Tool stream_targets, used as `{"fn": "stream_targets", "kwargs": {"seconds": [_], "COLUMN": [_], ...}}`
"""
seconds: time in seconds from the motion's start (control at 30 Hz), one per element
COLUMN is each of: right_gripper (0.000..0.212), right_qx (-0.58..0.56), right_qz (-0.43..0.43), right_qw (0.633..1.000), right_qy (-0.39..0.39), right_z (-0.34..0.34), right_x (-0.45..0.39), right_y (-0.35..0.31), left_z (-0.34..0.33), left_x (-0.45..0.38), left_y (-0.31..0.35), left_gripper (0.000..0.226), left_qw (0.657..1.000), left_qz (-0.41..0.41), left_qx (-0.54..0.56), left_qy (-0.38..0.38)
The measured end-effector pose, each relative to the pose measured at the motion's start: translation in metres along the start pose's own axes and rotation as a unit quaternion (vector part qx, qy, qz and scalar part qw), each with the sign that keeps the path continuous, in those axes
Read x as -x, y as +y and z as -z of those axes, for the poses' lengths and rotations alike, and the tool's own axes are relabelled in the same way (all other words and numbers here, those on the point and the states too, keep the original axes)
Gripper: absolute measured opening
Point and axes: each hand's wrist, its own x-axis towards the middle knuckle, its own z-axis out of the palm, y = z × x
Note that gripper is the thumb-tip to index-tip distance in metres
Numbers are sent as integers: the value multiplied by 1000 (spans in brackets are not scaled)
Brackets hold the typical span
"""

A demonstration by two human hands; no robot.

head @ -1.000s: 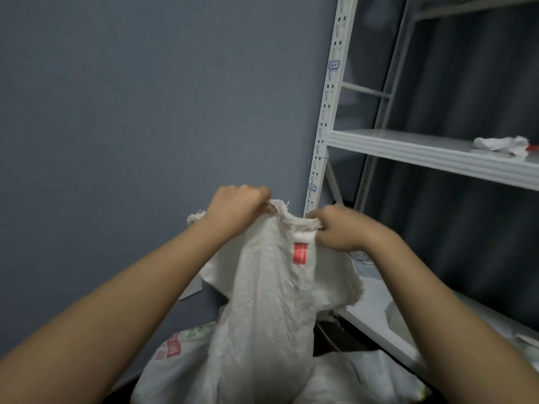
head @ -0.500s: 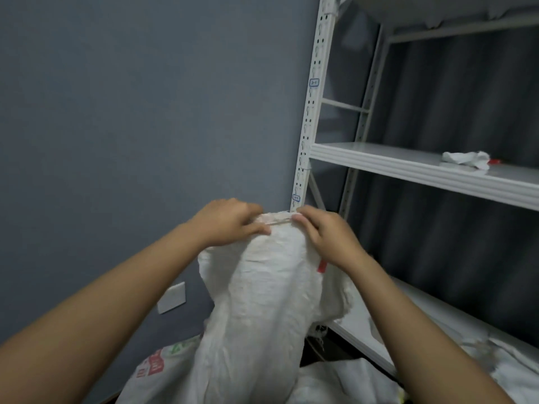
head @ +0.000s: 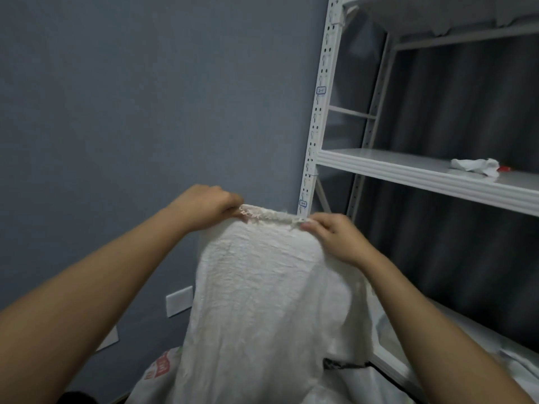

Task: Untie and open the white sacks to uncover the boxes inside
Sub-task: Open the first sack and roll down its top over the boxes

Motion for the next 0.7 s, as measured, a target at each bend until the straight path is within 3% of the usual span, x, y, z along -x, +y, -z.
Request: {"fn": "stream_targets", "kwargs": {"seconds": [0.1,0.17,0.27,0.33,0.37,0.43,0.53,0.6,0.67,0.7], "right_gripper": [26,34,28,27,27,26,40,47,38,36], "right_qx": [-13,53,174,189,158,100,281,347,244,152], "right_qz": [25,62,140,150,132,82,151,205,177,123], "right_qw": [999,996,971,967,978,991,947,910,950,980], "right_qy": [39,30,88,79,47,-24,41,99,82,37], "right_z": [3,-4,-11,-10,-9,-10,-15,-24,-28,-27], "right_x": [2,3,8,11,14,20,24,25,24,24], "right_y": [-1,-3,-9,-10,-10,-9,-2,2,-6,-10], "left_z": [10,16,9,3,3,0,-1,-2,-4,-4], "left_x": [-1,-2,-7,-11,-11,-7,0,-1,-4,-4], "left_y": [-1,11,38,45,45,40,40,49,49,46], "left_gripper": [40,49,36,27,27,27,51,51,39,35], "left_qw": [997,972,924,954,979,998,985,963,966,976], "left_qz": [16,25,-18,-34,-32,-17,-16,-31,-61,-64], "left_qx": [29,161,327,258,167,34,88,177,188,166], "left_qy": [-71,-167,-196,-149,-110,-59,-149,-203,-165,-128]}}
